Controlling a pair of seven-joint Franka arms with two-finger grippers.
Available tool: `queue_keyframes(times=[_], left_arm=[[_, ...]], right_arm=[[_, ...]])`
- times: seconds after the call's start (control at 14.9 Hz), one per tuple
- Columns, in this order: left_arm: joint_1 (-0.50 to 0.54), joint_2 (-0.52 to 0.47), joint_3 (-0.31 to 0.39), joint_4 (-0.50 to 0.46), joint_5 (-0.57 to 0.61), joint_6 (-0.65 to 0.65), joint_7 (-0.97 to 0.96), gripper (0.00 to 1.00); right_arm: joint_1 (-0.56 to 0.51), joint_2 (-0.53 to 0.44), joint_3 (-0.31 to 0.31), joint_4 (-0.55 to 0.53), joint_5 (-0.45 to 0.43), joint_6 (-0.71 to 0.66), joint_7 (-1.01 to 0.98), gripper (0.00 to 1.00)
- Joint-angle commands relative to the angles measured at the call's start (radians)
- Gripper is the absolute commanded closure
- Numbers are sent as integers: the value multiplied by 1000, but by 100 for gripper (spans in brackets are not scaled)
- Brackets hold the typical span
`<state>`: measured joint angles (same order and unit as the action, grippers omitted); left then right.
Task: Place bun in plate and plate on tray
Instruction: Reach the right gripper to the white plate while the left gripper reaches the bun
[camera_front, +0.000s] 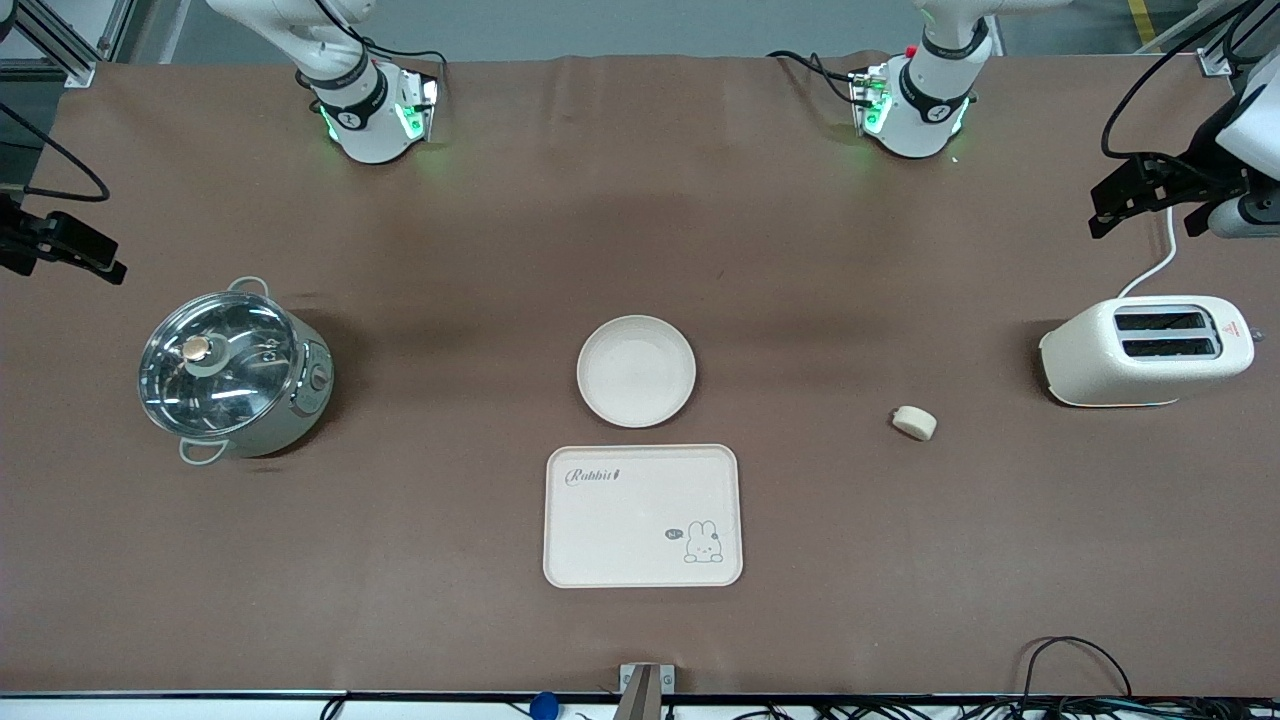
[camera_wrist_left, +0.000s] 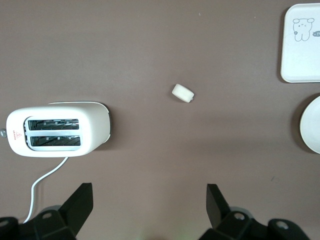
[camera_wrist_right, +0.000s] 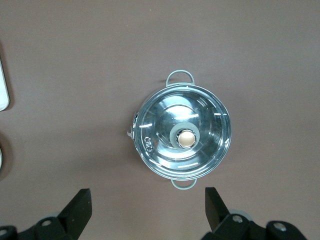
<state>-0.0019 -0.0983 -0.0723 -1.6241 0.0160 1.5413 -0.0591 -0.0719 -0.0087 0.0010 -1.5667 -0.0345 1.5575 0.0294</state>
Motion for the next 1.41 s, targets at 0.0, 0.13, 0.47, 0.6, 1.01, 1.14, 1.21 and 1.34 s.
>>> queue_keyframes(times=[0.0,0.13,0.47,0.6,1.01,1.14,1.21,1.34], left_arm=[[-1,15,8,33,16,-26,18,0],[-1,29,8,36,30,-26,18,0],[-1,135,6,50,30,-9,-28,0],[-4,164,5,9,35,48,-114,0],[-7,250,2,-175,10,339,-333,0],[-13,317,-4,-177,9,396,-425,0],[-18,350,-4,-177,9,428,-468,0],[-35,409,-6,-178,7,489,-563,0]], right_arm=[[-5,-13,16,-19,65,-13,18,0],[27,7,17,-24,131,-7,21,0],[150,196,17,-24,234,133,61,0],[207,274,17,-26,258,231,128,0],[415,390,17,-140,258,519,366,0],[460,418,19,-194,258,568,371,0],[499,426,17,-235,262,610,372,0],[555,431,19,-314,298,727,430,0]])
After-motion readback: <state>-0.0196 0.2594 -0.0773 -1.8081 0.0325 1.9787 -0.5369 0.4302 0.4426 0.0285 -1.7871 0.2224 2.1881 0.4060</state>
